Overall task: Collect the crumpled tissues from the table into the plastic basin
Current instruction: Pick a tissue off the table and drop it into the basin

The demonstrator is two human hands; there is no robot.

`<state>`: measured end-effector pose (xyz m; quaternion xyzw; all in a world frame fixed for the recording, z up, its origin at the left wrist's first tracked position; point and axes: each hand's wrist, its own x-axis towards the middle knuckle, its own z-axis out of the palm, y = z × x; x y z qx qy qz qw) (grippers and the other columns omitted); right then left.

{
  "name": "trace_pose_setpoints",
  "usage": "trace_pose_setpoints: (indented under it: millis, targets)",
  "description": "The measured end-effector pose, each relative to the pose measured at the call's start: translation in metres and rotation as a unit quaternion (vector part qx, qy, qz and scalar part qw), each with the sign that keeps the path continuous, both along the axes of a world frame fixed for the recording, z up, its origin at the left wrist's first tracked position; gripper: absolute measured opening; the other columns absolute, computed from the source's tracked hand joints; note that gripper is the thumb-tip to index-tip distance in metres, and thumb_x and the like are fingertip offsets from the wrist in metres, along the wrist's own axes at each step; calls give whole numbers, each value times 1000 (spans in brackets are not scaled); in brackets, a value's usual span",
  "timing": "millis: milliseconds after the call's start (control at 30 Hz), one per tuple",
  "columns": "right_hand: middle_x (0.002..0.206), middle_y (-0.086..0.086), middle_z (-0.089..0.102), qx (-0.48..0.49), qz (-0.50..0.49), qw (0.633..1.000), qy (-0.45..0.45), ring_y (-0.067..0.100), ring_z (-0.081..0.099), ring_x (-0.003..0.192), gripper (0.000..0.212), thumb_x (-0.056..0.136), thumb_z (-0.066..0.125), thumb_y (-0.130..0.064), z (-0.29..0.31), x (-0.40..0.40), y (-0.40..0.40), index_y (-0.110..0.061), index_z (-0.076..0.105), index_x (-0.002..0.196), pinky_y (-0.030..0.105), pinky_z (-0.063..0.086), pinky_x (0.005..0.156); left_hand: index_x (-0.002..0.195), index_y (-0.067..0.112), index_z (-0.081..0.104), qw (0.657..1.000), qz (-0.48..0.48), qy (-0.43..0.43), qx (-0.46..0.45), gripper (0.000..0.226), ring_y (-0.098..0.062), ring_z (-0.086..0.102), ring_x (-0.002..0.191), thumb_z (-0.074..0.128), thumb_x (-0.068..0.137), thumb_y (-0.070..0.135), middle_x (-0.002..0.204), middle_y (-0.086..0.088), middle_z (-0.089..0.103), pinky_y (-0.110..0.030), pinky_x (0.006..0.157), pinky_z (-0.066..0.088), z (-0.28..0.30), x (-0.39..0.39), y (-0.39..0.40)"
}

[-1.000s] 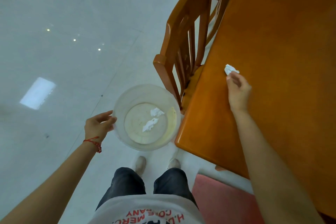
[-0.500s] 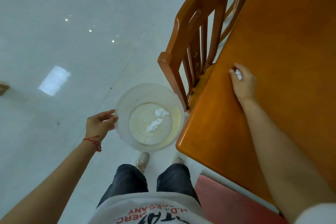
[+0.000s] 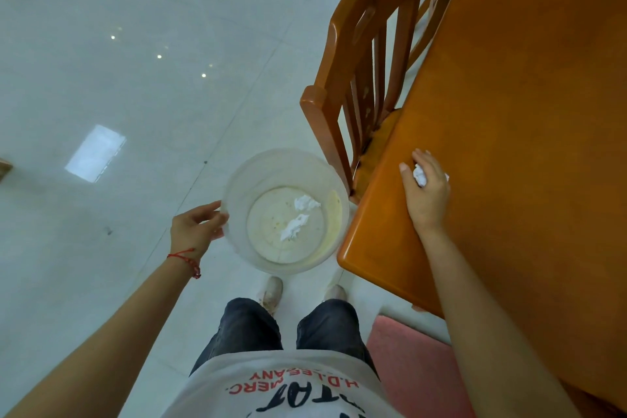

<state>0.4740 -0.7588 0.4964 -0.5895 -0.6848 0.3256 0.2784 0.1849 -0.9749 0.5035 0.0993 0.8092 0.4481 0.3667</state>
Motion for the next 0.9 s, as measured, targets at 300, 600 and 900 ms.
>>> trace_pose_setpoints:
  millis: [300,600,900]
  targets:
    - [134,8,54,-6,-42,998,40,19,44,128,38,89,56,-30,-2,-49,-70,-12,56,122,32,31,104,111,5,64,1000,-11,-11,-5,32,-27,67,84,67,79,8,93,-14,69,-46,87,54,-1,-4,1]
    - [130,6,57,-65,37,993,87,3,42,115,39,87,60,-27,-1,-101,-115,-14,55,123,-9,26,84,109,7,65,1000,-15,-16,-4,31,-25,67,81,67,78,8,91,-13,70,-48,88,53,-3,-8,0]
    - [129,6,58,-90,24,993,67,6,46,115,39,87,60,-25,6,-96,-129,-12,55,124,15,37,93,109,6,66,999,-48,-15,-9,30,-27,66,82,68,79,9,94,-17,69,-46,87,54,-3,-18,-15]
